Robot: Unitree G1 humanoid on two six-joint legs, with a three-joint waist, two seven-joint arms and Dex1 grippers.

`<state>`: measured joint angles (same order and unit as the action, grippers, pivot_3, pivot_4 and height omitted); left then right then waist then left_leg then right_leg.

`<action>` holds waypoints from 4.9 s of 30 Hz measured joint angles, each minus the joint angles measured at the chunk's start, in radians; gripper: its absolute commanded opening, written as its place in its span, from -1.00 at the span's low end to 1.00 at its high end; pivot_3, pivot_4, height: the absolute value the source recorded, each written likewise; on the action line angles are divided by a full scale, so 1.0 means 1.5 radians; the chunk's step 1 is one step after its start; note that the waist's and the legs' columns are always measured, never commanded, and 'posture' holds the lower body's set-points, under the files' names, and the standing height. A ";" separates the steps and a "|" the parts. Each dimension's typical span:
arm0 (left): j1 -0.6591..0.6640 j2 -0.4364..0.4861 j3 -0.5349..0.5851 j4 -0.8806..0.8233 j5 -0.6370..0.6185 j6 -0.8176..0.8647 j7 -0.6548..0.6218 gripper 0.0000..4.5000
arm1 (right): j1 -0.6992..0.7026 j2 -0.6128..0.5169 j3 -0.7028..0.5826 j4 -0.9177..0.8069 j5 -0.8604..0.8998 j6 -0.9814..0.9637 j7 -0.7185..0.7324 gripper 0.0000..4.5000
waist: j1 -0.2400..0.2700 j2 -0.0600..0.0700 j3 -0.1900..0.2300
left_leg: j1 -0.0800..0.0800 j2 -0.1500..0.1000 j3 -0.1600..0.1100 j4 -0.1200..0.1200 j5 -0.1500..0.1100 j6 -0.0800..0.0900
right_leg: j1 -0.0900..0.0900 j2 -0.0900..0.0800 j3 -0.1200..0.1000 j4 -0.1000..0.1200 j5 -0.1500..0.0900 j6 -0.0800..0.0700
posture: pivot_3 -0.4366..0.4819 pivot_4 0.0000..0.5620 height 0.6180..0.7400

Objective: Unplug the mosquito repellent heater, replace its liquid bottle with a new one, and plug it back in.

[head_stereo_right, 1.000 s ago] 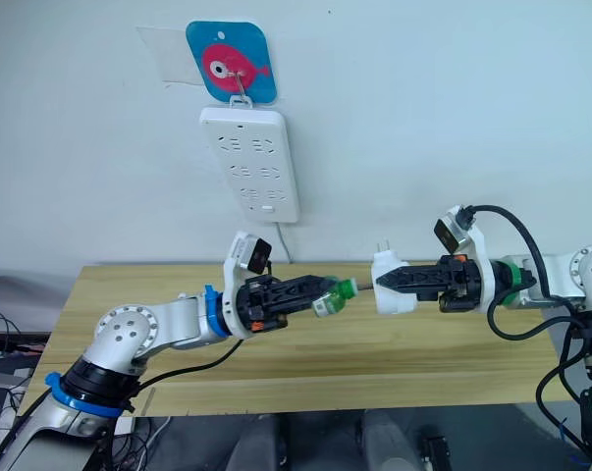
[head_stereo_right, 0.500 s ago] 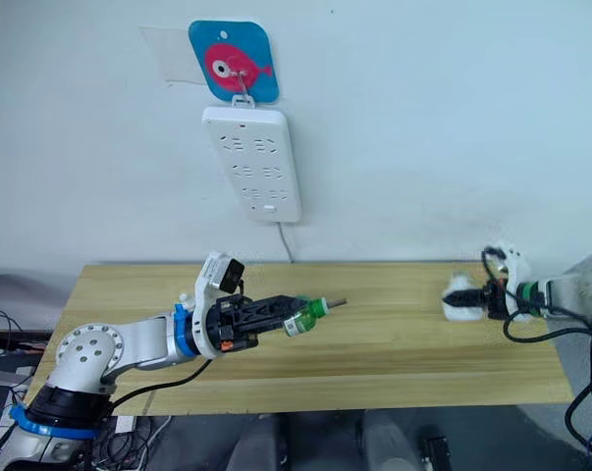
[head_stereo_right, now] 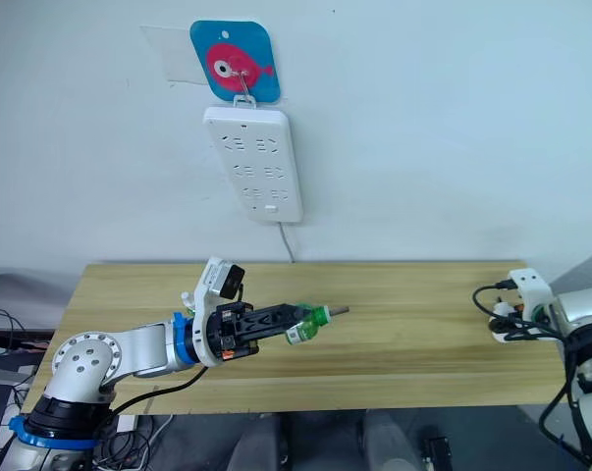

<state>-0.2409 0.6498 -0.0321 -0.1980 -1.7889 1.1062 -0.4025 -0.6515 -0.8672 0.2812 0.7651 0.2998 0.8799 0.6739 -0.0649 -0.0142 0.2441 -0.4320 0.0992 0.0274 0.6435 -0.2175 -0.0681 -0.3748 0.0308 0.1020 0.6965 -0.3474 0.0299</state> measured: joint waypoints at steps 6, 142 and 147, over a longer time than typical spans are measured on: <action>0.000 0.000 0.000 -0.001 0.004 0.002 -0.001 -0.01 | -0.023 0.018 -0.018 0.039 -0.047 -0.008 0.017 0.34 | 0.008 0.000 0.001 | 0.000 0.000 0.000 0.000 0.000 0.000 | 0.000 0.000 0.000 0.000 0.000 0.000 | -0.19 -0.02 1.00; 0.011 -0.159 -0.168 -0.082 0.959 -0.436 -0.239 1.00 | 0.404 0.318 -0.187 -0.433 -0.122 -0.542 -0.335 0.99 | 0.006 0.004 0.004 | 0.000 -0.001 0.002 -0.005 0.001 -0.008 | -0.002 -0.002 0.001 0.001 -0.001 0.002 | -0.22 -0.11 1.00; 0.125 -0.158 -0.117 -0.112 0.977 -0.481 -0.186 1.00 | 0.508 0.259 -0.199 -0.646 -0.076 -0.408 -0.261 0.99 | 0.006 0.004 0.004 | 0.002 -0.001 0.001 -0.005 0.000 -0.008 | 0.001 -0.002 0.001 0.001 -0.001 0.002 | -0.21 -0.08 1.00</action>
<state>-0.0537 0.4124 -0.2072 -0.3654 -0.3230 0.3841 -0.6823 0.1104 -0.4781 -0.0177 -0.2042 0.1860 0.2682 0.2829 -0.0558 -0.0085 0.2505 -0.4290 0.0971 0.0286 0.6356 -0.2168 -0.0795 -0.3740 0.0276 0.1029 0.6979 -0.3491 0.0329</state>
